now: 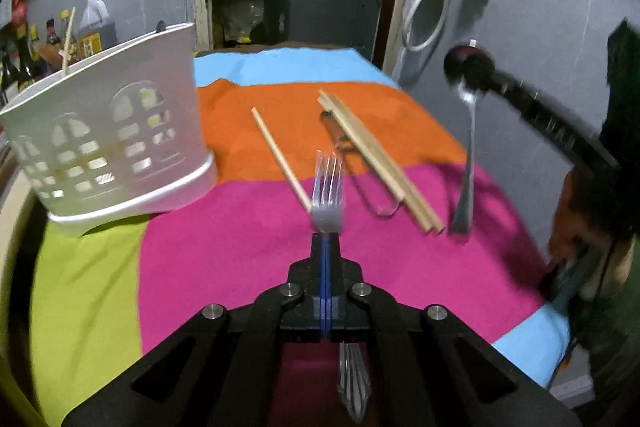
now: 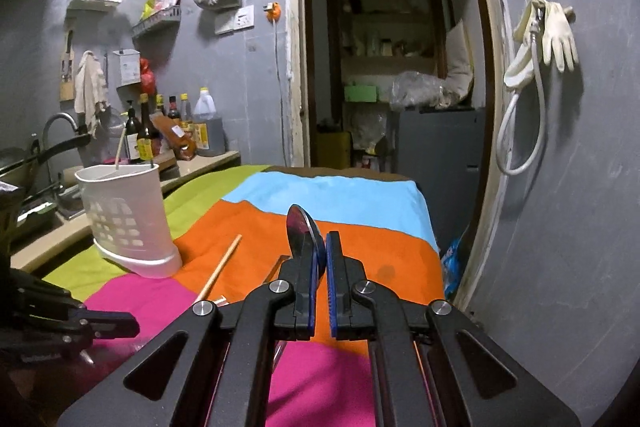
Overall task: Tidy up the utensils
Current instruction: 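Lift the fork with the left tool while the right tool lifts the spoon, then carry the fork with the left tool toward the basket while the right tool carries the spoon, then open the left tool to drop the fork into the basket while the right tool releases the spoon, then move both tools down toward the chopsticks and peeler on the cloth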
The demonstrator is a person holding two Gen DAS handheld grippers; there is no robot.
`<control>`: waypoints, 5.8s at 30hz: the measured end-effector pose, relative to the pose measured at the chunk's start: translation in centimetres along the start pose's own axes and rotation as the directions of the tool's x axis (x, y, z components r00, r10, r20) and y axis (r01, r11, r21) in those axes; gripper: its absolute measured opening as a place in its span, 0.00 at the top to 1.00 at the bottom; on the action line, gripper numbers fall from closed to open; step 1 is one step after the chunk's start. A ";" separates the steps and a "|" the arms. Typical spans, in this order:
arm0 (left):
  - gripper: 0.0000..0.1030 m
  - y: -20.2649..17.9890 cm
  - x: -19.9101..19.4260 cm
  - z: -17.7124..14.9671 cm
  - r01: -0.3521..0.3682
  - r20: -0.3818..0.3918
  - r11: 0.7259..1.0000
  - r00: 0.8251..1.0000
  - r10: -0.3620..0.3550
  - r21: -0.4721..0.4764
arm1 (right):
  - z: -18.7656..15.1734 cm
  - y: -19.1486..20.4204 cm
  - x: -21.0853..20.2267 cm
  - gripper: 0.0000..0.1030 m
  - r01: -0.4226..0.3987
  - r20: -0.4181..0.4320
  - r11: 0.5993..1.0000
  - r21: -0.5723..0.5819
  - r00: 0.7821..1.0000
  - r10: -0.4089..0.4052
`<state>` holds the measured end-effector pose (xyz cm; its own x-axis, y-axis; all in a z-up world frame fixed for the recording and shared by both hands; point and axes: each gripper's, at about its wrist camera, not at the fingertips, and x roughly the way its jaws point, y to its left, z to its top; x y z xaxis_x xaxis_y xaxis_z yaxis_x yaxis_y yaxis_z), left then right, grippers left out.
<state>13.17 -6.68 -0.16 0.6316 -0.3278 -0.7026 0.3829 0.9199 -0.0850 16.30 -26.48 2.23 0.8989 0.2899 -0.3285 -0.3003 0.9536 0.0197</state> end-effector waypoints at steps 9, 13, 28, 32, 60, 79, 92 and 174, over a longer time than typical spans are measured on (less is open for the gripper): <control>1.00 1.2 1.6 0.5 0.065 -0.147 0.998 0.987 -0.064 0.002 | -0.2 0.1 0.0 0.97 -0.038 -0.008 0.999 0.037 0.999 0.039; 0.87 0.1 3.2 1.5 0.099 -0.198 0.994 0.976 -0.089 0.040 | -0.2 0.0 -0.3 0.97 -0.046 -0.001 0.998 0.032 0.999 0.046; 0.97 0.4 6.1 3.3 0.133 -0.406 0.989 0.909 -0.097 0.062 | -0.3 0.0 -0.2 0.97 -0.078 -0.021 0.996 0.039 0.997 0.079; 0.98 1.3 5.0 2.3 0.152 -0.411 0.988 0.901 -0.137 0.003 | -0.3 0.3 -0.4 0.97 -0.083 -0.019 0.996 0.036 0.996 0.084; 0.98 6.9 -9.3 3.6 0.036 0.517 0.984 0.854 0.059 -0.172 | 6.3 8.4 -2.9 0.97 -0.042 0.347 0.998 -0.040 0.936 0.053; 0.98 20.3 -12.3 8.9 -0.048 0.641 0.938 0.718 0.272 -0.344 | 12.3 14.6 3.9 0.97 -0.049 0.458 0.996 -0.074 0.885 0.078; 0.98 23.3 -7.9 7.6 -0.101 0.616 0.918 0.713 0.335 -0.383 | 9.3 17.1 9.1 0.97 -0.050 0.367 0.984 -0.169 0.924 0.110; 0.05 2.8 -0.7 4.2 -0.041 0.342 0.998 0.938 0.055 -0.048 | 0.8 -2.6 5.1 0.01 0.054 -0.149 0.995 0.081 0.988 -0.041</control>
<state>16.66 -4.84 3.06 0.8439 -0.3307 -0.4224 0.3240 0.9418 -0.0898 21.92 -27.37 1.27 0.8528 0.2349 -0.4664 -0.2244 0.9713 0.0788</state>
